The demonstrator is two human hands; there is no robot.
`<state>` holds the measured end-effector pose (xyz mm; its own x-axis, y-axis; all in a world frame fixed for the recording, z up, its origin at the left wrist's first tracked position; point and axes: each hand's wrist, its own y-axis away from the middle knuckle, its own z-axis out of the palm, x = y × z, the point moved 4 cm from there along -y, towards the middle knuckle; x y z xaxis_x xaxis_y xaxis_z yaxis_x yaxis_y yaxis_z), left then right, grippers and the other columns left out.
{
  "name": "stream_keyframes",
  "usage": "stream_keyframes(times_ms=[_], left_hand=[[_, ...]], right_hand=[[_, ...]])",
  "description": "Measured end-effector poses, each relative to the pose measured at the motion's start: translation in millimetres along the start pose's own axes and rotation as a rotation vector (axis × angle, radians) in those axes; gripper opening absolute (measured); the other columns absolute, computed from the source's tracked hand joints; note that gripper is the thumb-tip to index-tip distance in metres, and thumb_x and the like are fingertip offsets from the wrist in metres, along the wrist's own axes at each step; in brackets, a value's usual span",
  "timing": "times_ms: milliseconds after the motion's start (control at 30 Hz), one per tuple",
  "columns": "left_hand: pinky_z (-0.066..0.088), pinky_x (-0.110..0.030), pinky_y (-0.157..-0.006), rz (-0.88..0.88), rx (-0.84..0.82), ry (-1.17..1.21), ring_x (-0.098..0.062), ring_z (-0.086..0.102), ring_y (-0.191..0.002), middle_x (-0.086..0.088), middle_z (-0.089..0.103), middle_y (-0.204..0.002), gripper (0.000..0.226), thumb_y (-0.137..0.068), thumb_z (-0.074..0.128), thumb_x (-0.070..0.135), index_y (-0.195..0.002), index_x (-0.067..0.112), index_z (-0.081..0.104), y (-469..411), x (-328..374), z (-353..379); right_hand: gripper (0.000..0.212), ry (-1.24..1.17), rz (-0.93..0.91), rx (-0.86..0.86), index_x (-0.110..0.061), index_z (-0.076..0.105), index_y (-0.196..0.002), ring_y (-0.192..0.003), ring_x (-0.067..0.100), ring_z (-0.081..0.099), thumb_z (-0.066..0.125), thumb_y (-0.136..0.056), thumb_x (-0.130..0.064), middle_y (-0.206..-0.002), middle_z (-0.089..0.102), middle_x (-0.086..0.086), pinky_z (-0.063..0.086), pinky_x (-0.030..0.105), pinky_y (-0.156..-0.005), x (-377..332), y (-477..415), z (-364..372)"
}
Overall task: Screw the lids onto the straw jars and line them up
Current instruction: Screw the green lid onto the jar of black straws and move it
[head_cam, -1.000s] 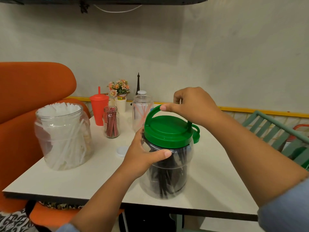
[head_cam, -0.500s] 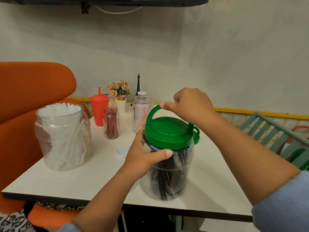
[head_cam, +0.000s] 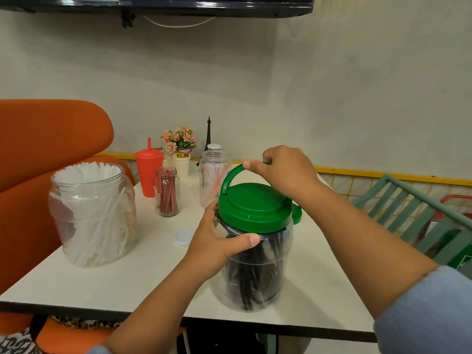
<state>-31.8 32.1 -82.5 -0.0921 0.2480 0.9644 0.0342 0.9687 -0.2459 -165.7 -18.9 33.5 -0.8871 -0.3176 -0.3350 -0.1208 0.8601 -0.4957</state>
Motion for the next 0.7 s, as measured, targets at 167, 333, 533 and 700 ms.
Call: stream_keyframes(times_ms=[167,333,533,700], left_hand=[[0.036,0.008,-0.063,0.019,-0.041,-0.001,0.019,0.042,-0.098,0.033,0.044,-0.109,0.084,-0.047,0.080,0.037,-0.115,0.045,0.031,-1.0,0.3,-0.5],[0.038,0.005,-0.071,0.033,-0.087,-0.044,0.017,0.041,-0.105,0.034,0.042,-0.113,0.106,-0.031,0.081,0.049,-0.121,0.045,0.026,-2.2,-3.9,-3.0],[0.036,0.010,-0.063,0.061,-0.010,-0.032,0.018,0.043,-0.095,0.033,0.044,-0.107,0.096,-0.049,0.091,0.021,-0.120,0.039,0.030,-1.5,-5.2,0.2],[0.036,0.009,-0.062,0.079,0.010,-0.024,0.023,0.047,-0.090,0.033,0.044,-0.106,0.093,-0.052,0.090,0.019,-0.120,0.039,0.030,-1.8,-7.0,0.8]], right_hand=[[0.047,-0.435,0.082,-0.028,-0.014,0.037,-0.053,-0.052,0.015,0.033,0.059,-0.084,-0.043,-0.057,0.039,0.005,0.027,0.028,-0.053,13.6,0.2,13.4],[0.038,-0.635,0.240,-0.037,-0.010,0.050,-0.061,-0.062,0.019,0.038,0.060,-0.085,-0.038,-0.067,0.044,0.011,0.028,0.026,-0.051,19.1,5.5,24.1],[0.037,-0.649,0.324,-0.034,-0.010,0.050,-0.065,-0.057,0.016,0.035,0.059,-0.085,-0.039,-0.059,0.039,0.004,0.028,0.026,-0.051,23.2,6.5,25.9],[0.037,-0.679,0.396,-0.029,-0.010,0.050,-0.065,-0.063,0.016,0.042,0.058,-0.087,-0.038,-0.069,0.049,0.005,0.032,0.025,-0.054,26.2,6.6,29.5]])
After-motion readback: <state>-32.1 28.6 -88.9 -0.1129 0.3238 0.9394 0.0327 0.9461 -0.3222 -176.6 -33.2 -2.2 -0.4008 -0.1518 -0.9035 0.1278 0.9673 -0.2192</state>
